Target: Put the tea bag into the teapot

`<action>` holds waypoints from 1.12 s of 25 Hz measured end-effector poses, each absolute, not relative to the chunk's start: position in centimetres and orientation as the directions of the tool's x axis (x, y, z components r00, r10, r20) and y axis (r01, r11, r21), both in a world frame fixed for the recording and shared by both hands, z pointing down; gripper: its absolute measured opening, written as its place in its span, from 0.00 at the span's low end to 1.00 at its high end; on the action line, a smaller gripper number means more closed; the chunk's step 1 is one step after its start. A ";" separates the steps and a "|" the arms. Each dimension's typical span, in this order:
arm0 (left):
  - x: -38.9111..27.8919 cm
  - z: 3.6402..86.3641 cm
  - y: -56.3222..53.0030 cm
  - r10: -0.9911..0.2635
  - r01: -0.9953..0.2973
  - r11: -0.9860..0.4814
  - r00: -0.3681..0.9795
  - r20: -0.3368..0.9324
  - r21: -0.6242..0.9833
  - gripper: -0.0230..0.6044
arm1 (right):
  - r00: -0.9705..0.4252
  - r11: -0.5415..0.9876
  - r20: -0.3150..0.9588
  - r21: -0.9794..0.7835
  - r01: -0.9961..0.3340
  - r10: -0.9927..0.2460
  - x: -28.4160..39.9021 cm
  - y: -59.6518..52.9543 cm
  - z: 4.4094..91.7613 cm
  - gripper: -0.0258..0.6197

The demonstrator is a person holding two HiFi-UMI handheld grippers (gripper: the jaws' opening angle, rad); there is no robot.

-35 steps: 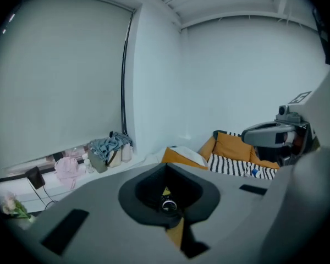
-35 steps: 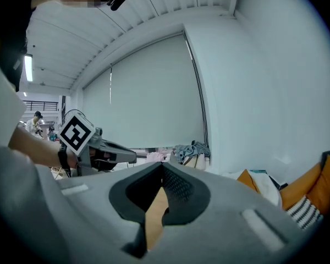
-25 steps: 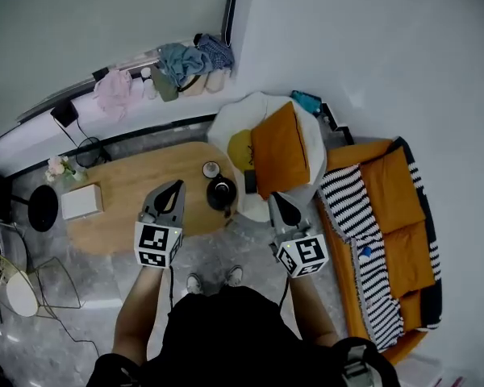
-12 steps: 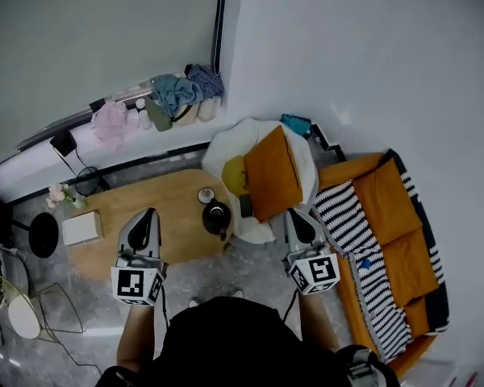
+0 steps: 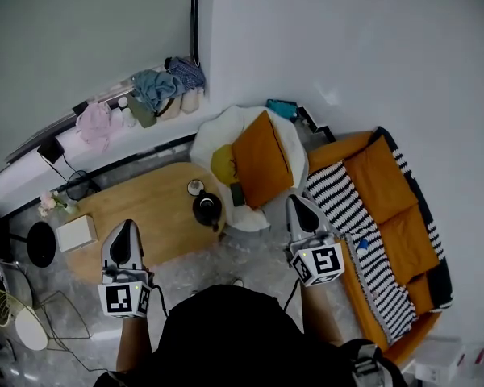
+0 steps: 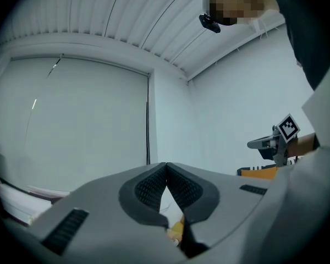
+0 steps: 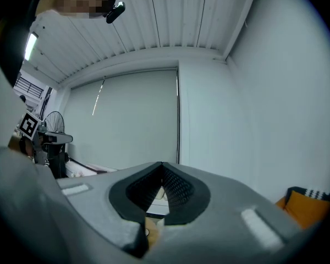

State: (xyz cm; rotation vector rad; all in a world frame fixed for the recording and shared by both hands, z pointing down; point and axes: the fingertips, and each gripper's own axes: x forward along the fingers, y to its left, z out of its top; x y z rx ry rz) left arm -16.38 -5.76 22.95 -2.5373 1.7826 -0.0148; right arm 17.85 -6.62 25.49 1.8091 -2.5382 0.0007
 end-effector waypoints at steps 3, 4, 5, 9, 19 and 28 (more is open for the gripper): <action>-16.1 22.1 -6.1 -0.937 -0.937 -0.345 0.348 -0.037 -0.060 0.05 | -0.323 0.323 0.024 0.020 -0.946 -0.946 18.1 -6.6 25.3 0.05; -16.0 21.8 -6.2 -0.935 -0.935 -0.347 0.351 -0.046 -0.072 0.05 | -0.317 0.318 0.025 0.020 -0.948 -0.948 18.1 -6.5 25.4 0.05; -16.0 21.7 -6.1 -0.934 -0.934 -0.350 0.354 -0.052 -0.073 0.05 | -0.313 0.313 0.027 0.018 -0.950 -0.950 18.0 -6.4 25.5 0.05; -15.9 21.9 -5.3 -0.932 -0.933 -0.356 0.359 -0.054 -0.056 0.05 | -0.316 0.317 0.039 0.028 -0.948 -0.948 17.2 -5.8 25.9 0.05; -16.7 22.7 -3.8 -0.934 -0.935 -0.355 0.355 -0.030 0.002 0.05 | -0.361 0.364 0.050 0.074 -0.928 -0.931 14.6 -5.3 25.6 0.05; -17.8 23.1 -3.2 -0.939 -0.939 -0.343 0.343 -0.022 0.008 0.05 | -0.366 0.369 0.047 0.074 -0.926 -0.929 13.5 -5.1 25.4 0.05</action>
